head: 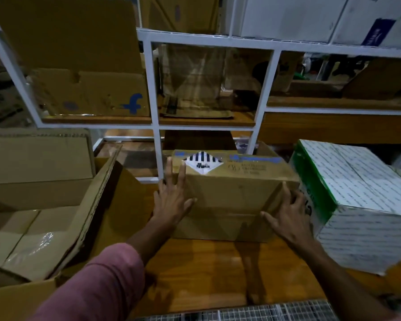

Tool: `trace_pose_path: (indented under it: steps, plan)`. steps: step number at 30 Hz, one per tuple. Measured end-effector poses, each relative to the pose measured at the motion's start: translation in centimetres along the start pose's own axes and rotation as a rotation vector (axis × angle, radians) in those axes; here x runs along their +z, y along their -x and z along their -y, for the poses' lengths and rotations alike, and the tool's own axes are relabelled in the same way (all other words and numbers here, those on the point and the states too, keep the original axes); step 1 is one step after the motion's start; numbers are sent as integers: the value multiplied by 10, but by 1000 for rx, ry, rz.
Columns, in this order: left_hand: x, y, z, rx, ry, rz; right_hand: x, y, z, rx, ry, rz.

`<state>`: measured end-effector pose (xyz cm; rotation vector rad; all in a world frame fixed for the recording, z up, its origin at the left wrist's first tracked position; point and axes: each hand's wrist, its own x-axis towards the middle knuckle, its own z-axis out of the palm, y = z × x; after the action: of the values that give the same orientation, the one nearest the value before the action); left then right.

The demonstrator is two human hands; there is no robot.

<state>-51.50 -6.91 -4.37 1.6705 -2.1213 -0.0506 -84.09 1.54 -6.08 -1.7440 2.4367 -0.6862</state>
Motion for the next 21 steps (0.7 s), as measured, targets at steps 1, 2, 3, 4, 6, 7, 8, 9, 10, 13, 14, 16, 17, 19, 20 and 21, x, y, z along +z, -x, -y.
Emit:
trace_pose_path:
  steps: [1, 2, 3, 4, 6, 7, 8, 9, 10, 13, 14, 16, 17, 19, 20, 21]
  plan:
    - [-1, -5, -1, -2, 3, -4, -3, -2, 2, 13, -22, -33]
    - [-2, -10, -3, -11, 3, -1, -7, -4, 4, 20, -38, -64]
    - [-4, -14, -6, -25, -1, 3, -10, -7, 6, 9, -41, -96]
    - [-5, -18, -10, -41, -11, 4, -13, -10, 8, -7, -31, -127]
    - [-7, -24, -16, -65, -37, -1, -20, -20, 12, -15, -11, -163]
    - [-8, -26, -19, -77, -39, -6, -22, -26, 12, -5, 2, -168]
    - [-9, -28, -21, -90, -34, -17, -25, -30, 12, 5, 21, -172]
    - [-9, -31, -22, -101, -33, -32, -26, -35, 11, 11, 40, -177]
    - [-9, -35, -23, -110, -41, -48, -26, -40, 10, 15, 61, -184]
    - [-10, -53, -31, -141, -92, -43, -32, -57, 12, 16, 135, -185]
    - [-13, -58, -34, -153, -112, -18, -36, -63, 15, 18, 148, -169]
    - [-17, -69, -41, -173, -156, 34, -40, -73, 21, -13, 159, -134]
    - [-18, -73, -42, -172, -180, 53, -41, -78, 23, -50, 155, -115]
    - [-14, -80, -40, -123, -204, 81, -38, -85, 26, -136, 116, -61]
    - [-11, -83, -38, -80, -194, 100, -36, -87, 28, -167, 88, -29]
    - [-8, -86, -35, -44, -168, 131, -34, -88, 30, -184, 71, -3]
